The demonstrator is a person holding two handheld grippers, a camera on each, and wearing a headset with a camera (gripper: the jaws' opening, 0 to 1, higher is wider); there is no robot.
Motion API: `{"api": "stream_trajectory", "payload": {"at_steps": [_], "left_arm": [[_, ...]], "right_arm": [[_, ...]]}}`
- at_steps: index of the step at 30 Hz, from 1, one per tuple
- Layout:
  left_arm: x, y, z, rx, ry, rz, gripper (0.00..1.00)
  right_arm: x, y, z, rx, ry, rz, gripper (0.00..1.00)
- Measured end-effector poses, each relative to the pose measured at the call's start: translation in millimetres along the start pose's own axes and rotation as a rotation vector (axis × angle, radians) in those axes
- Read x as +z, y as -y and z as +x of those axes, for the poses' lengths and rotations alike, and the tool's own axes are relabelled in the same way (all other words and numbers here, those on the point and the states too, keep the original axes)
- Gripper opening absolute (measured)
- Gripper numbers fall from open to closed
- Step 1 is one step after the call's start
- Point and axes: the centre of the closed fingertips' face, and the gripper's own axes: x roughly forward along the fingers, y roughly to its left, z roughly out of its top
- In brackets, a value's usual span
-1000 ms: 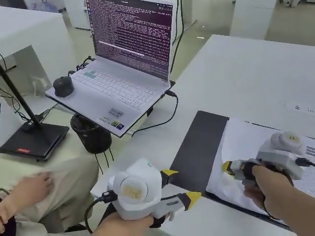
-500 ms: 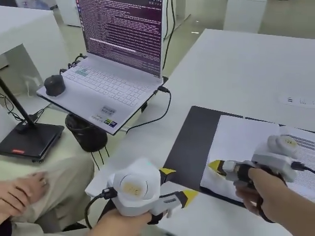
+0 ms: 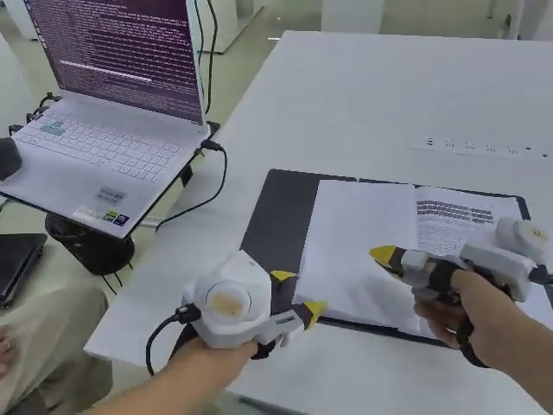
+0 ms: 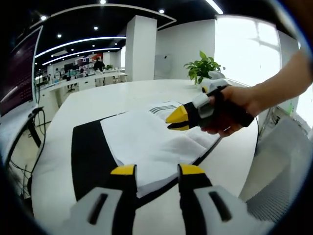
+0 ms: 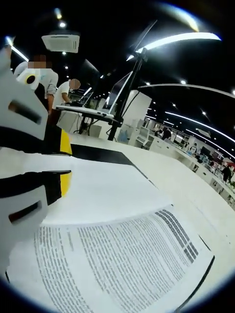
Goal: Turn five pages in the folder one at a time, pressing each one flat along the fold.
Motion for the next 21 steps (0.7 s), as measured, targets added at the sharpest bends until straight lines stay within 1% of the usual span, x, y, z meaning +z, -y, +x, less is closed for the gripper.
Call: {"api": "stream_trajectory", "payload": {"at_steps": [1, 2, 3, 4, 5, 7, 9, 11, 12, 13, 14, 15, 16, 17, 19, 20, 21], "left_arm": [[1.7, 1.4, 8.6, -0.003, 0.004, -0.002, 0.32], [1.5, 2.0, 13.8, -0.005, -0.001, -0.001, 0.32], [-0.7, 2.0, 21.5, -0.008, -0.014, 0.006, 0.32], [-1.5, 1.5, 25.8, -0.008, -0.017, 0.005, 0.32], [-3.9, -0.7, 31.5, 0.001, -0.025, 0.004, 0.31], [-8.4, -3.5, 37.7, 0.01, -0.037, -0.003, 0.29], [-16.5, -6.9, 42.0, 0.028, -0.061, -0.006, 0.28], [-24.5, -8.4, 44.1, 0.034, -0.077, -0.012, 0.28], [-30.3, -9.6, 44.4, 0.04, -0.094, -0.004, 0.26], [-33.3, -10.6, 44.6, 0.046, -0.1, 0.001, 0.24], [-38.1, -12.8, 44.2, 0.057, -0.116, 0.013, 0.21], [-46.6, -15.4, 43.1, 0.071, -0.149, 0.021, 0.19], [-50.8, -15.9, 42.9, 0.074, -0.158, 0.018, 0.17], [-51.5, -15.7, 41.8, 0.076, -0.134, 0.023, 0.17], [-50.1, -16.0, 41.3, 0.085, -0.113, 0.018, 0.17], [-50.2, -16.4, 41.3, 0.088, -0.11, 0.01, 0.17], [-49.6, -15.8, 41.6, 0.089, -0.108, 0.015, 0.17]], "right_arm": [[3.5, 3.4, -3.6, -0.003, 0.013, 0.011, 0.1], [6.6, 8.7, -8.3, -0.009, 0.019, 0.021, 0.1], [8.4, 12.2, -11.0, -0.014, 0.023, 0.031, 0.11], [11.7, 17.4, -14.0, -0.017, 0.028, 0.042, 0.11], [13.2, 19.3, -15.5, -0.015, 0.029, 0.053, 0.11], [17.7, 23.7, -18.7, -0.014, 0.039, 0.069, 0.1], [21.1, 27.0, -19.5, -0.014, 0.049, 0.084, 0.1], [22.5, 28.6, -19.0, -0.007, 0.05, 0.104, 0.1], [22.8, 29.1, -18.5, -0.006, 0.05, 0.111, 0.1], [23.9, 29.8, -17.8, -0.003, 0.052, 0.117, 0.1], [25.5, 31.7, -16.5, -0.003, 0.053, 0.121, 0.09], [26.7, 33.5, -15.3, -0.004, 0.052, 0.125, 0.06], [27.7, 35.1, -14.3, -0.004, 0.048, 0.127, 0.06], [28.9, 36.6, -12.7, -0.006, 0.049, 0.129, 0.06], [28.9, 35.9, -11.4, -0.003, 0.044, 0.129, 0.05], [30.7, 38.2, -8.9, -0.004, 0.039, 0.135, 0.06], [31.4, 39.1, -7.5, -0.006, 0.037, 0.137, 0.06]]}}
